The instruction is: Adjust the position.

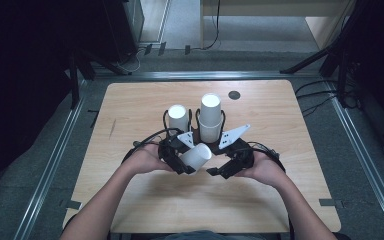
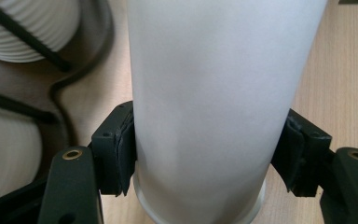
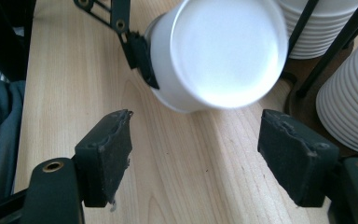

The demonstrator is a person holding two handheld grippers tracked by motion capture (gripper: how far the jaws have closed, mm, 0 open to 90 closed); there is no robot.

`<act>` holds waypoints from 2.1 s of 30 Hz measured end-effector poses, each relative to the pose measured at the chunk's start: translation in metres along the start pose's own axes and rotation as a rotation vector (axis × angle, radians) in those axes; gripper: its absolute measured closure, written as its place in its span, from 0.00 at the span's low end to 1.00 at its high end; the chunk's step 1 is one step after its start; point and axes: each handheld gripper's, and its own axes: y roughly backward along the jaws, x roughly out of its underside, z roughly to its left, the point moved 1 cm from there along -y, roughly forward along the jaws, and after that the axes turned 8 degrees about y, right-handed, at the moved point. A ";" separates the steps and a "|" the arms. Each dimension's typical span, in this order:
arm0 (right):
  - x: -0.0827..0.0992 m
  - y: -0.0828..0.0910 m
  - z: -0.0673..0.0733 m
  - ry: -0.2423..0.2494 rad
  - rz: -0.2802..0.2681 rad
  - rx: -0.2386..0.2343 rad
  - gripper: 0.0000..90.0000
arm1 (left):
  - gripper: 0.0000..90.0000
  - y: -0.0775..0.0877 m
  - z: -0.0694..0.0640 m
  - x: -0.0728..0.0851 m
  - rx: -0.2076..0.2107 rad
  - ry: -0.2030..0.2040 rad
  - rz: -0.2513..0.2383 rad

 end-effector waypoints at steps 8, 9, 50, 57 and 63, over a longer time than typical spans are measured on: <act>-0.004 -0.006 -0.001 0.012 -0.003 -0.027 0.28 | 0.34 -0.012 -0.013 -0.007 0.033 -0.053 0.033; -0.007 -0.008 0.000 0.014 -0.010 -0.034 0.28 | 0.34 -0.012 -0.015 -0.008 0.037 -0.061 0.032; -0.005 0.013 -0.002 -0.013 -0.052 -0.037 0.37 | 0.08 0.006 -0.010 0.002 0.104 0.086 -0.281; -0.008 0.018 -0.002 -0.029 -0.099 -0.039 0.37 | 0.08 0.006 -0.011 0.002 0.148 0.123 -0.363; -0.012 0.021 -0.002 -0.028 -0.125 -0.042 0.37 | 0.08 0.003 -0.013 0.002 0.156 0.119 -0.380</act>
